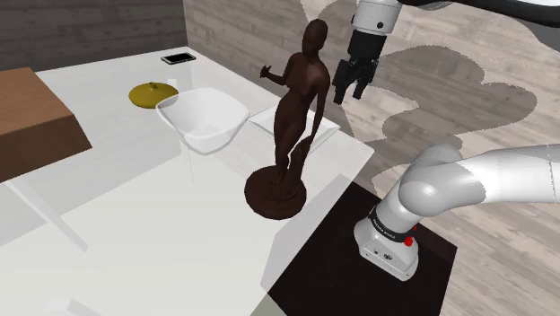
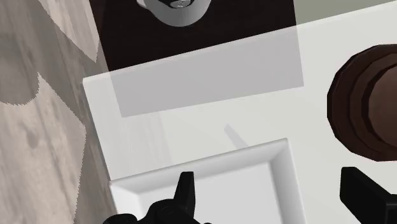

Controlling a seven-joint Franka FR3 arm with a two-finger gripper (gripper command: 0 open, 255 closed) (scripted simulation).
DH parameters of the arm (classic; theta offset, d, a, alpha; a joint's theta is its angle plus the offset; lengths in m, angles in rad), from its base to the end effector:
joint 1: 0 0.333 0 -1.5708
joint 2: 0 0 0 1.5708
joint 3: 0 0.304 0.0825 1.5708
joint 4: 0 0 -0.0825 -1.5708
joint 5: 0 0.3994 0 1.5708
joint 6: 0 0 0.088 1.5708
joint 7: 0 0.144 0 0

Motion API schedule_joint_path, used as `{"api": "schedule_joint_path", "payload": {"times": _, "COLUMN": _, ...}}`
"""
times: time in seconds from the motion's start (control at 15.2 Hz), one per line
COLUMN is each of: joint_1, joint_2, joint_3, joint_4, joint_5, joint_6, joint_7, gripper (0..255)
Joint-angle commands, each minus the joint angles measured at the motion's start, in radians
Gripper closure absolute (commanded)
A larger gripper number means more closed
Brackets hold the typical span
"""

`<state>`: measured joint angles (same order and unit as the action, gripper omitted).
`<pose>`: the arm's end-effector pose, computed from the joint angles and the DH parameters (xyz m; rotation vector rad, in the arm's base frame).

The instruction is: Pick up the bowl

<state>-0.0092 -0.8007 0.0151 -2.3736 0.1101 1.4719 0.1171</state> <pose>0.3118 0.0193 0.5341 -3.0396 0.1689 0.1626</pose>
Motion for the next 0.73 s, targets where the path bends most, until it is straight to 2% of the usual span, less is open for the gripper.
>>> {"api": "schedule_joint_path", "payload": {"times": 0.0, "joint_1": 0.0, "joint_2": 0.0, "joint_3": 0.0, "joint_4": 0.0, "joint_5": 0.0, "joint_6": 0.0, "joint_7": 0.0, "gripper": 0}}
{"api": "schedule_joint_path", "payload": {"times": 0.66, "joint_1": 0.02, "joint_2": 0.292, "joint_3": 0.153, "joint_4": 0.129, "joint_5": 0.03, "joint_6": 0.251, "joint_7": 0.142, "gripper": 0}}
